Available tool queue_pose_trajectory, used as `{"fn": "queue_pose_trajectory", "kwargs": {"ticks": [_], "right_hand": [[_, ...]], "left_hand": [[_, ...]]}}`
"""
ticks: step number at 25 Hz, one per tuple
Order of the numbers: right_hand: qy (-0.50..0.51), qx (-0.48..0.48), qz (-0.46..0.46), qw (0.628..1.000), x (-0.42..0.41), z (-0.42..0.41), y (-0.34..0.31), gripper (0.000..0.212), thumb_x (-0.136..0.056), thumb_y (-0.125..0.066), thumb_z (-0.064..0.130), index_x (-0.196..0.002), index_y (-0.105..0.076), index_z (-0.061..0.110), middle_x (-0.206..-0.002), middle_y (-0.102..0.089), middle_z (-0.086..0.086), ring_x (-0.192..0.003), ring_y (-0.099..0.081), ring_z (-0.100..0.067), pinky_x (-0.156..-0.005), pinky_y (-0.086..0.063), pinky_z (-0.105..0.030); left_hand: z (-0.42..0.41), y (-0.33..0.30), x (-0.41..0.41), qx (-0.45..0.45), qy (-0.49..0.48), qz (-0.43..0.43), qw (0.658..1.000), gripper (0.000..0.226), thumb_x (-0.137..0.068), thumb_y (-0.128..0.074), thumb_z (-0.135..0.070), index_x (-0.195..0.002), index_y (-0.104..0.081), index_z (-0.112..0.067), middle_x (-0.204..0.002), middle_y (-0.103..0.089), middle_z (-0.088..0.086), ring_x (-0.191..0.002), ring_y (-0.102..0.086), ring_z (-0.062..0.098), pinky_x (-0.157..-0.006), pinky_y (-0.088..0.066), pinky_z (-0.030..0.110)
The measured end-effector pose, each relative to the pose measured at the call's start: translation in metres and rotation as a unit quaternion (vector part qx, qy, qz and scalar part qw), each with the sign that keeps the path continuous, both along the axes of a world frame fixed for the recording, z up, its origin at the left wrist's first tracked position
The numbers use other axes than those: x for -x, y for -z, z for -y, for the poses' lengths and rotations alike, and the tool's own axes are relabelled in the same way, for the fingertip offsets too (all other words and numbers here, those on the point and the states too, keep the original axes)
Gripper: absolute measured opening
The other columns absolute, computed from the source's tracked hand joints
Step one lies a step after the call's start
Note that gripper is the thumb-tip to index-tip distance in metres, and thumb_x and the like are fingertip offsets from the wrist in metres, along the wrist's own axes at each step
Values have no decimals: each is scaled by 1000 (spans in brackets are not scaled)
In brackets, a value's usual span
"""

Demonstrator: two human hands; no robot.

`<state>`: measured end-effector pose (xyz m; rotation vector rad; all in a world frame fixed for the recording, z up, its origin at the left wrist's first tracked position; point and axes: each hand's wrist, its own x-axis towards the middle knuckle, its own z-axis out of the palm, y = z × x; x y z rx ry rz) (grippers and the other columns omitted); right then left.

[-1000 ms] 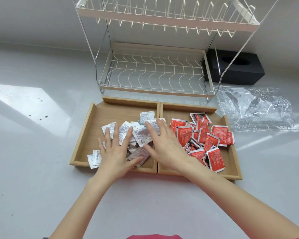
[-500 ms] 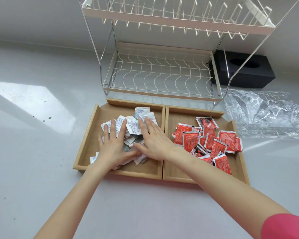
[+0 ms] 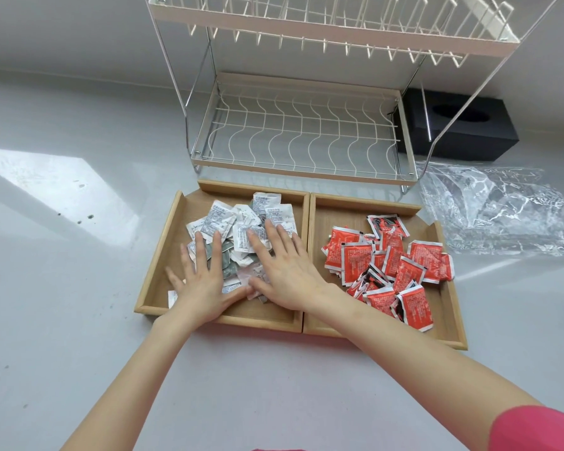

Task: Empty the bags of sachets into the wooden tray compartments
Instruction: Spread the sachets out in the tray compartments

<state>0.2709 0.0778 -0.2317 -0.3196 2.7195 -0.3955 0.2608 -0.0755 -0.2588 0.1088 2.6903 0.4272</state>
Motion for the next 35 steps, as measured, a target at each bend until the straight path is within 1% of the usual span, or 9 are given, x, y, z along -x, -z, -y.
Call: {"fn": "queue_pose_trajectory", "kwargs": {"ticks": [3,9,12,15,19,25,28,32,35], "right_hand": [[7,24,-19,1000,-4,-6,-3,71,-92,-39,42,-147,3,25,-157,12,-11,-144,9,-28,-116,4,-41],[5,47,-63,997,-22,-23,-12,65,-93,-39,38,-147,-5,24,-158,2,-8,-145,3,-24,-117,2,-38],[21,43,-73,996,-29,-33,-18,65,-92,-39,39,-147,-8,23,-158,-2,-9,-145,3,-25,-117,3,-38],[33,41,-87,995,-38,-45,-26,65,-92,-39,40,-146,-10,22,-158,-3,-6,-145,2,-23,-116,4,-37],[58,55,-121,989,-52,-66,-35,63,-92,-41,36,-146,-13,22,-158,-8,-2,-145,-2,-19,-116,1,-35],[124,69,-137,980,-74,-126,-44,62,-92,-43,34,-146,-15,21,-157,-10,-3,-145,-3,-17,-116,0,-32],[151,63,-143,976,-82,-166,-46,63,-91,-44,35,-145,-15,20,-157,-12,-3,-145,-5,-18,-116,1,-32],[175,73,-132,973,-93,-220,-51,63,-92,-44,34,-146,-15,20,-157,-12,-2,-145,-6,-18,-116,-1,-33],[178,65,-124,974,-98,-266,-52,63,-92,-43,34,-146,-14,21,-157,-10,-1,-145,-4,-17,-116,-2,-33]], "left_hand": [[-1,2,3,-13,3,-16,1000,106,-72,-53,-63,-141,20,-29,-153,24,3,-140,21,36,-107,5,64],[-4,-7,1,-8,14,-48,999,110,-69,-57,-63,-142,18,-27,-154,22,7,-140,22,34,-110,9,58],[-12,-18,-2,2,37,-85,996,102,-74,-53,-61,-143,12,-25,-155,19,7,-140,22,32,-111,9,55],[-24,-32,-5,-3,50,-129,990,86,-80,-50,-55,-146,-4,-24,-157,7,8,-143,13,31,-113,6,51],[-44,-48,-10,-25,62,-168,984,71,-84,-49,-48,-144,-22,-21,-156,-11,10,-144,0,29,-114,0,48],[-101,-65,-24,-50,112,-190,974,67,-84,-45,-50,-141,-28,-20,-153,-22,10,-143,-12,26,-114,-8,44],[-139,-69,-27,-66,136,-180,972,64,-85,-50,-44,-139,-31,-18,-150,-30,10,-140,-23,26,-114,-17,43],[-196,-78,-35,-101,151,-190,965,68,-80,-45,-52,-137,-37,-16,-144,-39,9,-135,-34,25,-109,-26,40],[-245,-81,-43,-164,144,-168,961,55,-87,-50,-35,-136,-38,-13,-140,-43,8,-130,-39,22,-105,-30,33]]}}
